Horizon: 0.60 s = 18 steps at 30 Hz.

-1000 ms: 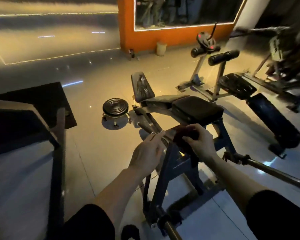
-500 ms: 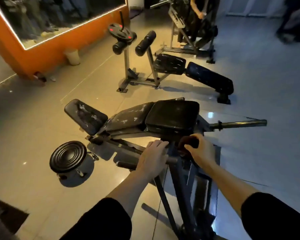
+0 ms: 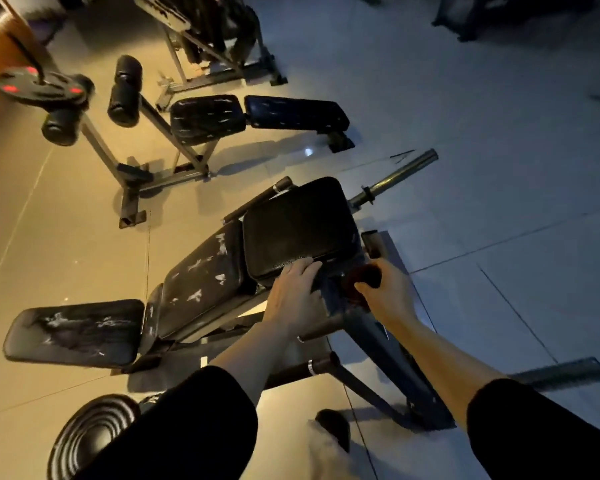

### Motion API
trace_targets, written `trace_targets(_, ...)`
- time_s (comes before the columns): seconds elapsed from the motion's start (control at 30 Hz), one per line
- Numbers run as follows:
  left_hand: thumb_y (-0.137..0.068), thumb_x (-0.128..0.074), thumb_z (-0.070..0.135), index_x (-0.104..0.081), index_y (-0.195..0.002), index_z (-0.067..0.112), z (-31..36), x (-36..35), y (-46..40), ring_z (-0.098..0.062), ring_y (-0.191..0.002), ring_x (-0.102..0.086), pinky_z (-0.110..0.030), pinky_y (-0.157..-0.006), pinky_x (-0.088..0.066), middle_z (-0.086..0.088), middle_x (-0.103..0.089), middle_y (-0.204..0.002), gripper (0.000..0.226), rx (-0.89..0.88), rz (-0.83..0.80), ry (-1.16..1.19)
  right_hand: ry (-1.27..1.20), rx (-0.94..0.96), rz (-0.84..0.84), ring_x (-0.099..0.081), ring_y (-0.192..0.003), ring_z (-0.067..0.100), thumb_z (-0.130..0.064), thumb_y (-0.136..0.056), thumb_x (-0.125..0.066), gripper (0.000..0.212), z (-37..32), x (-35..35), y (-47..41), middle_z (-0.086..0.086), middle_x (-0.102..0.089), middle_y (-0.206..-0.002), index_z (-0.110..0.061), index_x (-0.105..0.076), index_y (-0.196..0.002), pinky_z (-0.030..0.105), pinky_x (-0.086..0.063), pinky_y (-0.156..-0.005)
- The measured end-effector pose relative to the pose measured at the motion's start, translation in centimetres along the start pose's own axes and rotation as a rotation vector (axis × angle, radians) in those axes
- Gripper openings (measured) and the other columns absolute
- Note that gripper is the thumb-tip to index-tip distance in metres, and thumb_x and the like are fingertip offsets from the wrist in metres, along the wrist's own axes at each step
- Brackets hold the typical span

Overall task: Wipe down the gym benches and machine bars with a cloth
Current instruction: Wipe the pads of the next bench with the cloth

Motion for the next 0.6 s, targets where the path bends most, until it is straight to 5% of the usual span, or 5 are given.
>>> trace_targets(0.2, -0.094, -0.058, 0.019, -0.02, -0.153, 0.022, -4.3, -1.9, -3.7, -0.016, -0.147, -0.006, -0.037, -0.121, -0.015, 0.001, -0.012, -0.16, 0.07, -0.092, -0.1, -0.102, -0.144, -0.072, 0.414, -0.058, -0.113, 0.022, -0.008, -0.09, -0.064, 0.033, -1.5, -5.2, -2.6, 0.005, -0.061, -0.118, -0.012, -0.054, -0.121, 0.033, -0.049, -0.095)
trace_targets(0.37, -0.096, -0.055, 0.023, -0.014, -0.153, 0.025, -7.4, -2.2, -6.2, -0.016, -0.148, -0.003, -0.036, -0.121, -0.009, 0.001, -0.008, -0.161, 0.071, -0.203, -0.146, -0.177, -0.103, -0.11, 0.4, -0.052, -0.12, 0.019, -0.002, -0.085, -0.066, 0.037, -1.7, -9.7, -3.0, 0.002, -0.051, -0.126, -0.015, -0.052, -0.117, 0.027, -0.046, -0.098)
trace_targets(0.43, -0.096, -0.054, 0.023, -0.012, -0.154, 0.027, -8.3, -2.2, -6.8, -0.015, -0.148, -0.003, -0.032, -0.119, -0.005, 0.002, -0.007, -0.161, 0.071, -0.259, -0.171, -0.203, -0.06, -0.115, 0.364, -0.053, -0.115, 0.014, -0.002, -0.086, -0.066, 0.034, -1.0, -11.2, -2.3, -0.002, -0.052, -0.119, -0.017, -0.054, -0.114, 0.013, -0.04, -0.09)
trace_targets(0.6, -0.095, -0.055, 0.022, -0.012, -0.153, 0.033, -9.9, -2.2, -7.5, -0.015, -0.147, -0.009, -0.034, -0.118, -0.012, 0.005, -0.011, -0.161, 0.073, -0.373, -0.147, -0.21, -0.252, -0.274, 0.766, -0.052, -0.118, 0.014, -0.005, -0.088, -0.065, 0.037, -1.2, -11.4, -2.8, 0.001, -0.05, -0.123, -0.015, -0.05, -0.12, 0.009, -0.036, -0.084)
Point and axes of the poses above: each hand's wrist, its own y-axis away from the middle knuckle, its own x-axis out of the back of the hand, z = x × y, the point moved 1 cm from there along -y, towards the middle knuckle
